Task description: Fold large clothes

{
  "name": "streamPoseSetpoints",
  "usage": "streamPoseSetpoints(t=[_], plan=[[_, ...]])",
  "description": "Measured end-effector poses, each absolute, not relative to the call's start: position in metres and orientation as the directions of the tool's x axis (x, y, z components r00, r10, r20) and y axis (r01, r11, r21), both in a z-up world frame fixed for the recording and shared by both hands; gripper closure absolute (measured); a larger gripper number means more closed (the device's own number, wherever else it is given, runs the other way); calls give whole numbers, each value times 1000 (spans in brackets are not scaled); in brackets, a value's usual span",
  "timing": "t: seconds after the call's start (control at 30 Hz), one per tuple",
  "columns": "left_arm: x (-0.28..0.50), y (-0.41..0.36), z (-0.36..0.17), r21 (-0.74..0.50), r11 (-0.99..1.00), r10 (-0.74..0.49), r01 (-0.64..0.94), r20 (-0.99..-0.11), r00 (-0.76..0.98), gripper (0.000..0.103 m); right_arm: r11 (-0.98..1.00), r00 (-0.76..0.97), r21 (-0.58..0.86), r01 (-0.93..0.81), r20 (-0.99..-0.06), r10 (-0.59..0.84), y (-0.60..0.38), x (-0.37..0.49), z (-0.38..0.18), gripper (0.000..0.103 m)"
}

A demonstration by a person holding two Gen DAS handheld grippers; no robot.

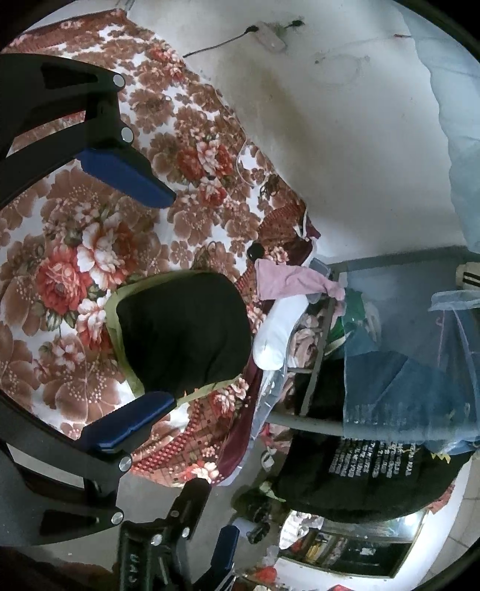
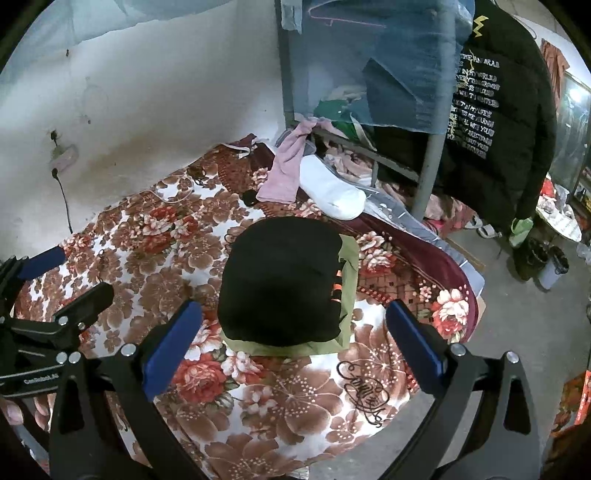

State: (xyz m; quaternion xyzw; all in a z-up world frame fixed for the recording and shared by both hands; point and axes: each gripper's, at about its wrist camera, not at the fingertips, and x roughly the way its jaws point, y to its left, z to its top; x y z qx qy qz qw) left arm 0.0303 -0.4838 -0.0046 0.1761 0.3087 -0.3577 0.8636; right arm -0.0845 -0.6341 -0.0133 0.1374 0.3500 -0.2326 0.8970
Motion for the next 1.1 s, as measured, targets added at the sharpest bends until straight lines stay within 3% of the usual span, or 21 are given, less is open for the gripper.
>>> streamPoseSetpoints(t=[1.1], plan=[[32, -474, 2, 56, 622, -568, 781, -654, 499, 5, 868, 659, 134, 478, -708, -253, -647, -80, -17, 5]])
